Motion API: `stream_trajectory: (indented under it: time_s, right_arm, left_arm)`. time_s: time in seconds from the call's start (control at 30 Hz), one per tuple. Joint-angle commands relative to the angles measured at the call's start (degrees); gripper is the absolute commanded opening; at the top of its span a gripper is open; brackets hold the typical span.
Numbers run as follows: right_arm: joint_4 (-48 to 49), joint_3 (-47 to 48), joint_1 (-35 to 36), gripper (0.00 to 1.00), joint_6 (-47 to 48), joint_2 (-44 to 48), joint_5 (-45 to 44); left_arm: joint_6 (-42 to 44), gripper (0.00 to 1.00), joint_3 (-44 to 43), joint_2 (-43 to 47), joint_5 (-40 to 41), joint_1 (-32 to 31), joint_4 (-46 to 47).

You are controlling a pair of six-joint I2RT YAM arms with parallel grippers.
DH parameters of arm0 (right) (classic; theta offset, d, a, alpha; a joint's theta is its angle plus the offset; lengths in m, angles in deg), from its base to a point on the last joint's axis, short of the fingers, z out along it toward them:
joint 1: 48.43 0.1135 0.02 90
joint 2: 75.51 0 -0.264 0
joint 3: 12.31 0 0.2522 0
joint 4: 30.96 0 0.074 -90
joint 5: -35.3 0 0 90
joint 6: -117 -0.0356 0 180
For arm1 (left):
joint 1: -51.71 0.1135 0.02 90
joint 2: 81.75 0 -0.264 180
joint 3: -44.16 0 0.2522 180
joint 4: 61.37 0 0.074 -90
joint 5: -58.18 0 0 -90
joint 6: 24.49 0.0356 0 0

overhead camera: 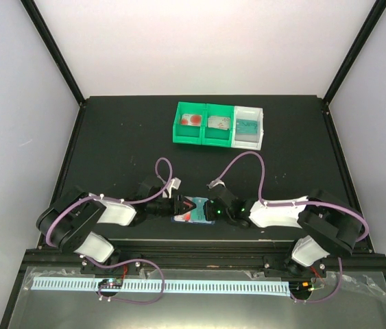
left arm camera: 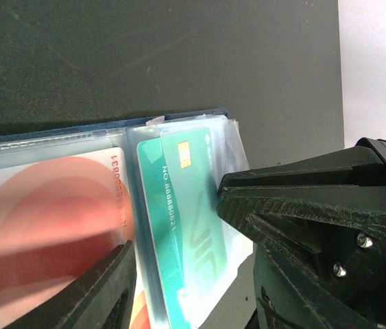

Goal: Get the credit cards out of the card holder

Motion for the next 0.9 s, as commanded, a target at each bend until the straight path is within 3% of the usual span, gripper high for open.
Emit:
stream_trajectory:
  time_s: [0.0, 0.3, 0.6, 0.87]
  right_arm:
    - [-2.08, -0.91, 0.00, 0.10, -0.28, -0.88, -0.86]
    - [0.12, -2.47, 0.01, 0.09, -1.49, -1.90, 0.58]
    - [0.71, -3.23, -0.01, 0.09, -2.17, -2.09, 0.50]
    - [0.56, -3.56, 0.01, 0.08, -2.63, -2.03, -0.22]
  left_arm:
    - [0.12, 0.48, -0.26, -1.34, 0.42, 0.25, 0.47]
    - [-2.57, 0.38, 0.75, -3.87, -1.29, 0.14, 5.60]
    - [-1.74, 0.02, 0.75, -1.90, -0.51, 0.20, 3.88]
    - [0.45, 0.02, 1.09, 1.71, 1.44, 0.68, -0.90]
